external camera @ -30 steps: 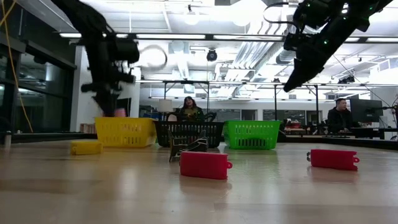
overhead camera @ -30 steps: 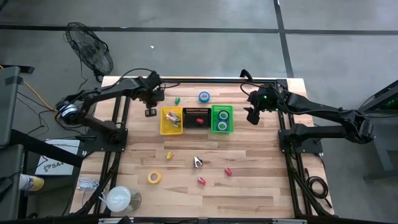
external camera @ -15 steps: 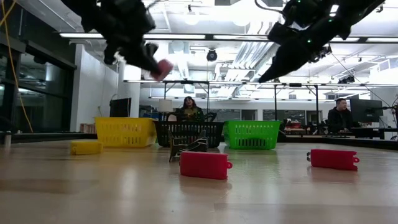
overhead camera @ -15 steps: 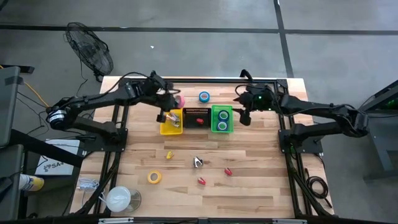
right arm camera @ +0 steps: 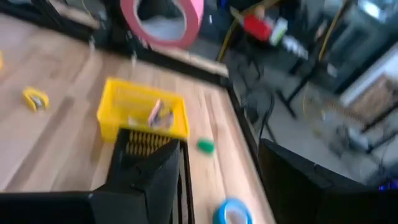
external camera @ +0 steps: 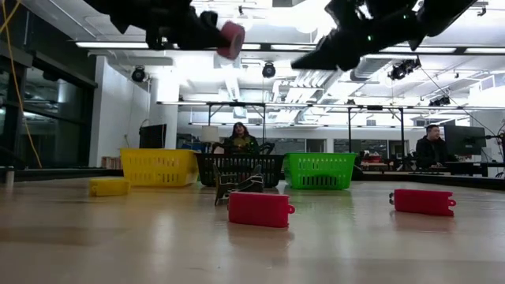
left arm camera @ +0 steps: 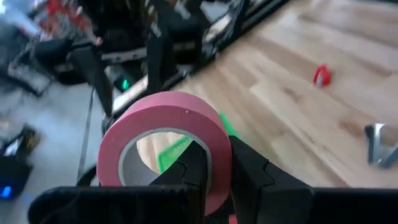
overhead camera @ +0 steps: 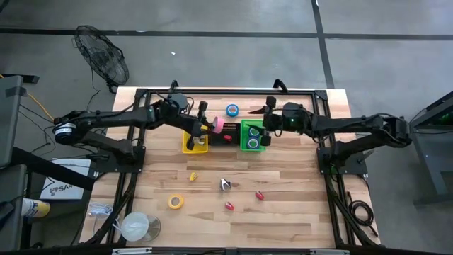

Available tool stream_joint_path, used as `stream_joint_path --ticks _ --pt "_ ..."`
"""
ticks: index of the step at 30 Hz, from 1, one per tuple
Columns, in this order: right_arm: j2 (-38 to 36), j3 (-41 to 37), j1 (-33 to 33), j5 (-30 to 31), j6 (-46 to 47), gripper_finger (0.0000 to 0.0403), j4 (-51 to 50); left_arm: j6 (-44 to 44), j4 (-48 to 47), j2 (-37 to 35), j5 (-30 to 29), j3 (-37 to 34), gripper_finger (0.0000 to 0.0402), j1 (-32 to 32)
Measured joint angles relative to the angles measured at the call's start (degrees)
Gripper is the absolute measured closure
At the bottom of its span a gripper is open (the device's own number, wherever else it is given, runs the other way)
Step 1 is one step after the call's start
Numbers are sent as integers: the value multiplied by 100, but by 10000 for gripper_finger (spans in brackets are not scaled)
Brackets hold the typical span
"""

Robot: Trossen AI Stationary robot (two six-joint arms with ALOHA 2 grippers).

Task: Pick and place Stapler, Stapler remover, tape
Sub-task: Put the pink tape into the green bin

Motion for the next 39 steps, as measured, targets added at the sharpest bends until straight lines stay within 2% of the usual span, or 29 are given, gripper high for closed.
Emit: stream_joint_path --ticks 6,12,20,25,31,39 --pt "36 0 321 -248 -540 194 875 -38 777 2 701 -4 367 -30" --pt "42 0 564 -462 -879 194 1698 -93 1432 16 794 -4 367 -27" --pt "245 2 603 -828 -963 194 2687 -322 2009 456 881 -6 362 -24" --pt "608 2 616 -826 -957 194 3001 -378 2445 680 905 -6 362 -21" --pt "1103 2 616 -728 -948 194 3821 -399 2602 823 988 -6 362 -21" --pt "1241 2 611 -533 -948 194 4067 -401 2623 867 989 -6 362 -21"
